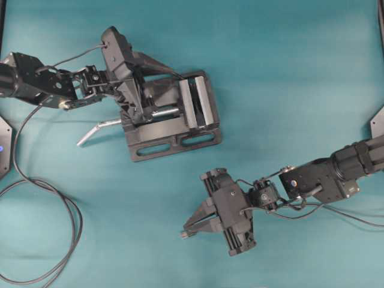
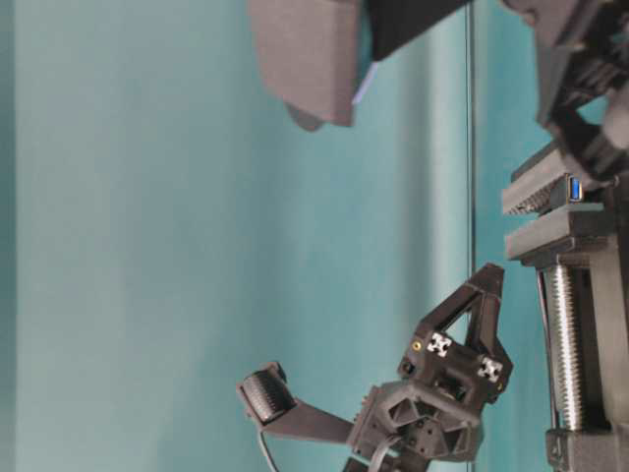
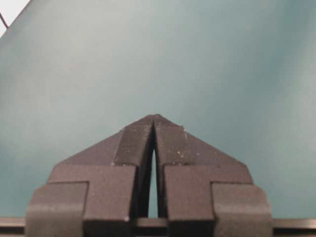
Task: Insert the USB cable into the fixed female connector.
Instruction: 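Retract the left gripper from the vise to the left table edge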
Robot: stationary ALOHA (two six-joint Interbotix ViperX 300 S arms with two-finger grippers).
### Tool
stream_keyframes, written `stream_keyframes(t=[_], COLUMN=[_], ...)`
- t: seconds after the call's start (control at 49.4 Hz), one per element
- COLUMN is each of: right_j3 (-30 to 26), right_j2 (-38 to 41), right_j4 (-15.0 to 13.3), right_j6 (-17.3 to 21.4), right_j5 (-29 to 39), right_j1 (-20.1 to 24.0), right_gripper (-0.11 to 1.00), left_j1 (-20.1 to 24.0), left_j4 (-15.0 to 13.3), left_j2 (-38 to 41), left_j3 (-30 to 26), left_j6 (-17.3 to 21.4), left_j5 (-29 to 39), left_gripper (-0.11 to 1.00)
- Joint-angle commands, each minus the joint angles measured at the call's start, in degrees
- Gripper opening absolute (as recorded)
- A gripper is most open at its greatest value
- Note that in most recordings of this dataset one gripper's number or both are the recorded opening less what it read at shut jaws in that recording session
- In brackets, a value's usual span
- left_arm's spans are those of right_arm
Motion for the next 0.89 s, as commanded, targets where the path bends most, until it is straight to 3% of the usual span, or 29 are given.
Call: stream_keyframes(t=[0.0,0.101,0.202,0.385,0.445,0.567,0.749,0.87], right_j3=[-1.2,-1.0,-0.8,-0.8,-0.8,-0.7,-0.7,-0.6], right_j2=[-0.6,-0.4,-0.4,-0.3,-0.1,0.4,1.8,2.2], right_j4=[0.0,0.0,0.0,0.0,0.0,0.0,0.0,0.0], right_j6=[0.1,0.1,0.3,0.2,0.3,0.3,0.3,0.3], right_j5=[-0.8,-0.8,-0.8,0.7,0.9,0.8,-0.8,-1.4], right_j1=[0.3,0.3,0.4,1.1,1.2,1.5,1.6,1.6], right_gripper=[0.01,0.07,0.30,0.78,0.78,0.72,0.69,0.69], left_j1=[-0.2,-0.2,-0.8,-4.1,-5.4,-7.6,-11.1,-12.4], left_j4=[0.3,0.3,0.3,0.2,0.1,-0.1,-0.6,-0.4], left_j2=[-3.1,-6.2,-11.2,-21.0,-22.9,-23.6,-24.4,-28.7], left_j3=[-0.4,-0.1,0.4,0.5,0.7,0.4,0.6,6.2], left_j6=[0.4,0.4,0.1,-0.4,-0.5,-1.4,-3.3,-3.3], left_j5=[0.6,2.8,8.1,23.9,27.9,29.6,20.7,16.1], left_gripper=[0.76,0.95,0.96,0.96,0.96,0.96,0.96,0.96])
